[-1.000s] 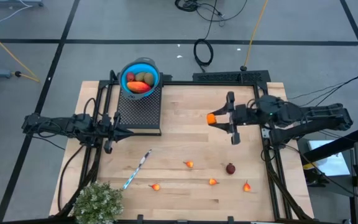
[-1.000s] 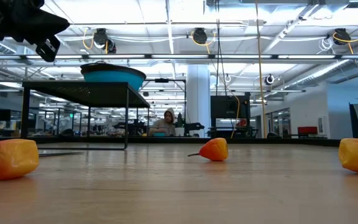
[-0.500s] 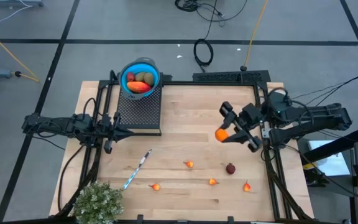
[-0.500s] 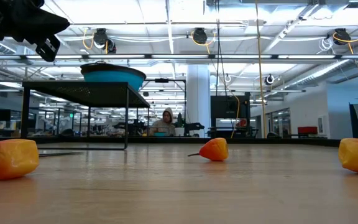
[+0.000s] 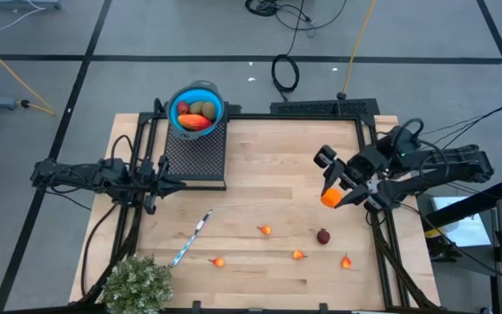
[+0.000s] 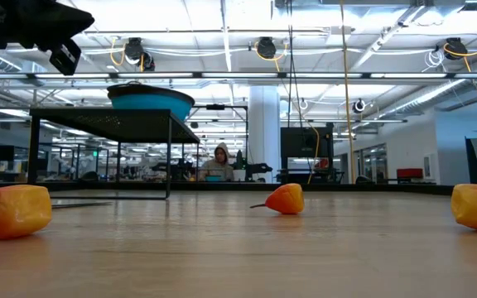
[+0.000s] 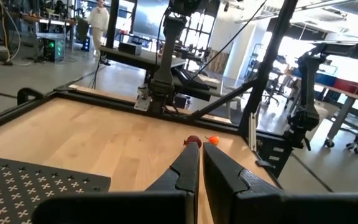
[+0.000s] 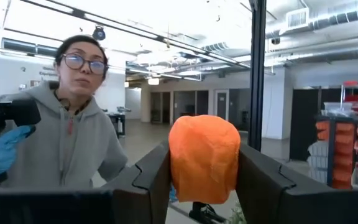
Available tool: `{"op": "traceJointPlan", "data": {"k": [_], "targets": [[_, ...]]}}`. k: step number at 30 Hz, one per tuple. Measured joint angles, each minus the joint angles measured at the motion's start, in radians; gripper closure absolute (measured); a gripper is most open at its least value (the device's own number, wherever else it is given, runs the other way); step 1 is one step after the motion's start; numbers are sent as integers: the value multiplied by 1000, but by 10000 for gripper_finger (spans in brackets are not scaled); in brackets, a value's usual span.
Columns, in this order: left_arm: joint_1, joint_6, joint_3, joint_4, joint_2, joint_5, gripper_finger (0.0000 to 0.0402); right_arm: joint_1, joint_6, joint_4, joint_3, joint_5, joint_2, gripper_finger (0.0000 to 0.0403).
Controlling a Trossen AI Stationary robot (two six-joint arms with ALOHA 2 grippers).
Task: Pick & Place Fruit
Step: Put the orange into the blue strainer bowl on the shelf
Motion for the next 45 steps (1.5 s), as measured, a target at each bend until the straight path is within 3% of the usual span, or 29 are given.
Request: {"op": "traceJointPlan", "data": {"k": [6, 11, 16, 24, 28, 36, 45], "targets": [[0, 0, 0, -1, 0, 0, 382, 0, -11, -75, 0, 1, 5, 262], [0, -9, 0, 0, 0, 0, 382, 0, -119, -237, 0, 8, 14, 267], [0, -9, 0, 17, 0, 0, 382, 0, -220, -429, 0, 97, 19, 269], [0, -100, 0, 90, 0, -1, 382, 0, -390, -694, 0, 335, 19, 269], [0, -128, 0, 117, 0, -1, 382, 0, -478, -779, 0, 514, 19, 269], [0, -238, 0, 139, 2, -58, 382, 0, -706, -794, 0, 899, 45, 265], [0, -326, 0, 268, 129, -115, 354, 0, -974, -758, 0, 1181, 180, 265]]}}
